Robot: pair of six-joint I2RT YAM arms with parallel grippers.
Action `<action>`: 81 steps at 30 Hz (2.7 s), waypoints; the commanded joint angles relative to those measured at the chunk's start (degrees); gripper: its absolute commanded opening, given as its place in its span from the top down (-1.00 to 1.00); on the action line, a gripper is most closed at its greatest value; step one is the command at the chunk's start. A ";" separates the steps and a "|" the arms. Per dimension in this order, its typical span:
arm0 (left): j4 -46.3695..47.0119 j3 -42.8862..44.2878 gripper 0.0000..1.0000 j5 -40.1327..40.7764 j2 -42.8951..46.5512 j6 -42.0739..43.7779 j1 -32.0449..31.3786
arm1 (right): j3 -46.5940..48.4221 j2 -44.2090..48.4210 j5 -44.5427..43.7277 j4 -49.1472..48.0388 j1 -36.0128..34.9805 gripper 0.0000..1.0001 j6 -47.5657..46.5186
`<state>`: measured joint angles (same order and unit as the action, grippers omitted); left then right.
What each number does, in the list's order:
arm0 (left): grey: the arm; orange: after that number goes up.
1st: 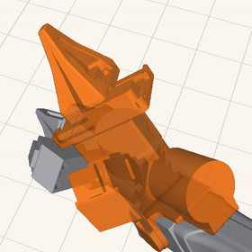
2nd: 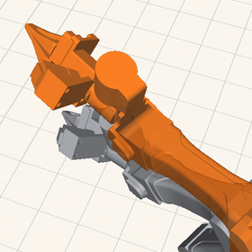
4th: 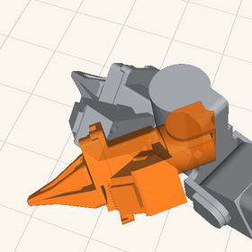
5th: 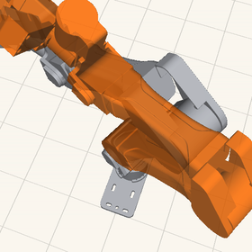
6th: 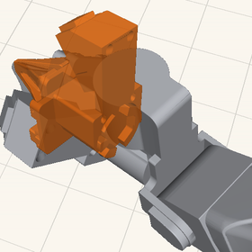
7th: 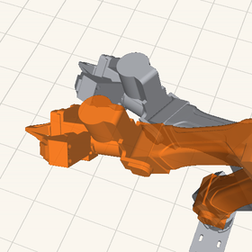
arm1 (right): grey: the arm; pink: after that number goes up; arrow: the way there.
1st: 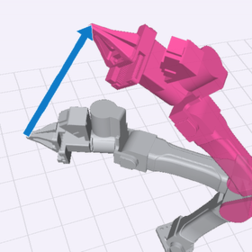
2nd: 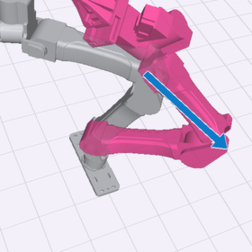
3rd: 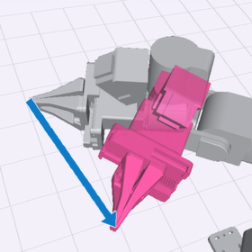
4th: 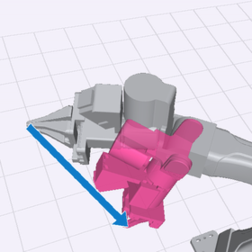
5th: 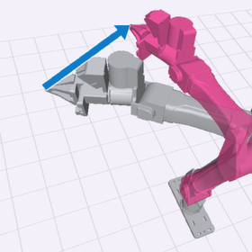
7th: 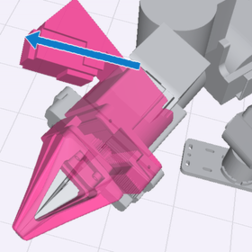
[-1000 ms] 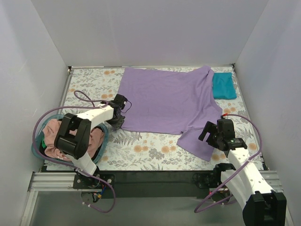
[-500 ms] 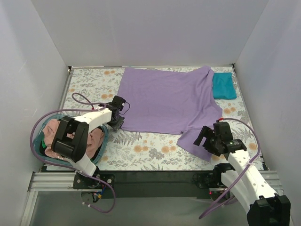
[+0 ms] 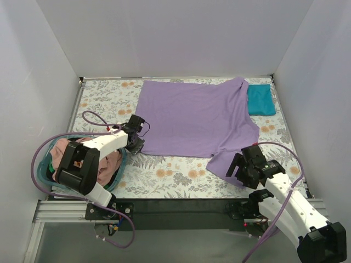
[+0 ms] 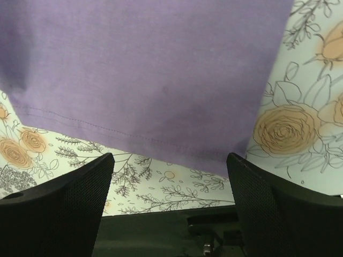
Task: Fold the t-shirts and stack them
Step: Flatten the tshirt out, then fold the tshirt
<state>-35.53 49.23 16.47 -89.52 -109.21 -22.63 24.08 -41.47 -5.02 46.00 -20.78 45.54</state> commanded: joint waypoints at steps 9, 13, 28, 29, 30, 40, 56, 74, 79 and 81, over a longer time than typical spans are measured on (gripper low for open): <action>-0.07 -0.37 1.00 0.49 3.03 1.54 -0.04 | 3.08 -6.06 -7.29 1.65 -1.90 -0.72 3.86; -0.24 -0.01 1.00 0.67 2.51 1.54 -0.04 | -0.95 -9.85 -3.43 -6.87 -1.99 -0.70 2.28; -3.05 -0.54 1.00 -0.56 9.96 1.63 0.04 | 12.56 3.58 -21.33 0.21 -1.99 0.97 1.22; -3.14 -0.72 1.00 -0.65 11.02 1.54 0.04 | 14.66 4.72 -21.87 1.36 -1.99 0.97 1.48; -3.14 -1.07 1.00 -1.78 13.29 2.24 0.04 | 15.64 7.00 -22.31 3.90 -1.99 0.97 1.66; -9.11 -2.91 1.00 -4.07 25.26 2.78 -0.66 | 26.80 18.70 -22.75 17.96 -1.99 0.97 5.00; -9.92 -5.03 1.00 -7.85 31.43 4.00 -1.27 | 30.60 18.98 -24.34 21.16 -1.90 0.97 4.12; -4.02 9.20 1.00 -6.72 6.29 7.87 2.94 | 32.52 -12.64 -33.30 -3.80 -1.11 0.97 -4.22; -3.50 11.41 1.00 -5.75 2.77 7.96 5.40 | 34.28 -17.67 -29.74 -12.67 4.50 0.97 -9.14; -2.54 11.85 1.00 -5.92 1.98 8.39 6.37 | 34.20 -19.95 -26.03 -16.53 7.41 0.97 -11.86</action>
<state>-39.42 58.83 9.19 -87.59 -101.82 -17.69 55.88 -59.79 -33.87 39.20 -16.43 38.54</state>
